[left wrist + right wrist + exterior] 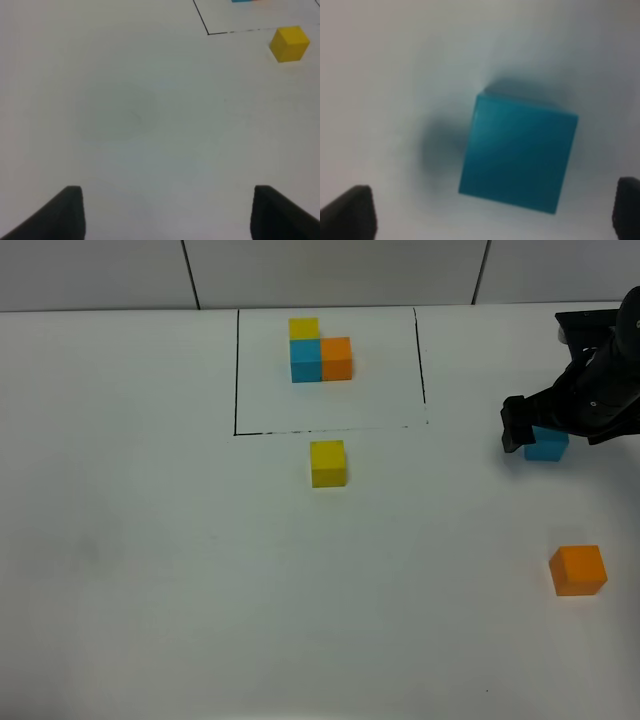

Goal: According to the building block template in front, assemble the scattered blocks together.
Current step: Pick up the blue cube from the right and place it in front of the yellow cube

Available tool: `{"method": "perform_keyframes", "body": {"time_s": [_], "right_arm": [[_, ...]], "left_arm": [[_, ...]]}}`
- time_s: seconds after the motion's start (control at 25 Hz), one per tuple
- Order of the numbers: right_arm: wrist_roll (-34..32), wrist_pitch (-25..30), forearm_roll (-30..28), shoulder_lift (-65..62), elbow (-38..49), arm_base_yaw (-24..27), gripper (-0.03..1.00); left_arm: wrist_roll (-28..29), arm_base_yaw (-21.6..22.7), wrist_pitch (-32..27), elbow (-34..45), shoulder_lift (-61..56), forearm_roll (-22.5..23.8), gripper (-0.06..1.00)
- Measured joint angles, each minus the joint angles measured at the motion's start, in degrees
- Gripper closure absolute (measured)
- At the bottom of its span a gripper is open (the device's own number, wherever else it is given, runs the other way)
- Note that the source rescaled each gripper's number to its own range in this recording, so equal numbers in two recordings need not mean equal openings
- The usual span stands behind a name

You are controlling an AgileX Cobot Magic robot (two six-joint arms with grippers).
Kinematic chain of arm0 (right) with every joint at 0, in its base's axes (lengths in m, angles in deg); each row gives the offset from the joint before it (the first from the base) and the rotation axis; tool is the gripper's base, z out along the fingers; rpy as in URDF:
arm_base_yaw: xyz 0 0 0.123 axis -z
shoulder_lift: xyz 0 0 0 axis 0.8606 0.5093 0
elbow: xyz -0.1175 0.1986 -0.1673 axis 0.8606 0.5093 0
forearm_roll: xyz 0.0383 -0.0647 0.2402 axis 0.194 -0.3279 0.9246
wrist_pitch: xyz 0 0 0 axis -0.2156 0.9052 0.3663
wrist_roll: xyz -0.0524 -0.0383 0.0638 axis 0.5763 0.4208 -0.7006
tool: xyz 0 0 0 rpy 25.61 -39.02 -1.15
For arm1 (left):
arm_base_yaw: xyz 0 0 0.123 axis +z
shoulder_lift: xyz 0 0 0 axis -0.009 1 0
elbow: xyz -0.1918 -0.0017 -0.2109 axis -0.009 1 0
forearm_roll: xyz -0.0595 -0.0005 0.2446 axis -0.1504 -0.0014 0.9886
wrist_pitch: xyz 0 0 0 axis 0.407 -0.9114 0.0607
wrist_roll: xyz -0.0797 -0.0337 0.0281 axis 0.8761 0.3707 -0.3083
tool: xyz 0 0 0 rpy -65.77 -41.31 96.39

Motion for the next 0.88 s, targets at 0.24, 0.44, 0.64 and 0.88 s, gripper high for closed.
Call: {"method": "perform_keyframes", "body": {"time_s": [0.24, 0.44, 0.64, 0.88], "right_arm": [[0.11, -1.02, 0.03, 2.58, -3.75, 0.0, 0.06], [0.1, 0.11, 0.03, 5.3, -5.77, 0.0, 0.06], [-0.04, 1.03, 0.03, 7.55, -6.88, 0.0, 0.06], [-1.89, 1.3, -0.34, 8.58, -6.93, 0.0, 0.12]], "left_arm": [[0.0, 0.0, 0.0, 0.0, 0.0, 0.01, 0.46], [0.0, 0.0, 0.0, 0.0, 0.0, 0.01, 0.46], [0.0, 0.0, 0.0, 0.0, 0.0, 0.06, 0.46], [0.06, 0.0, 0.0, 0.0, 0.0, 0.06, 0.46]]}}
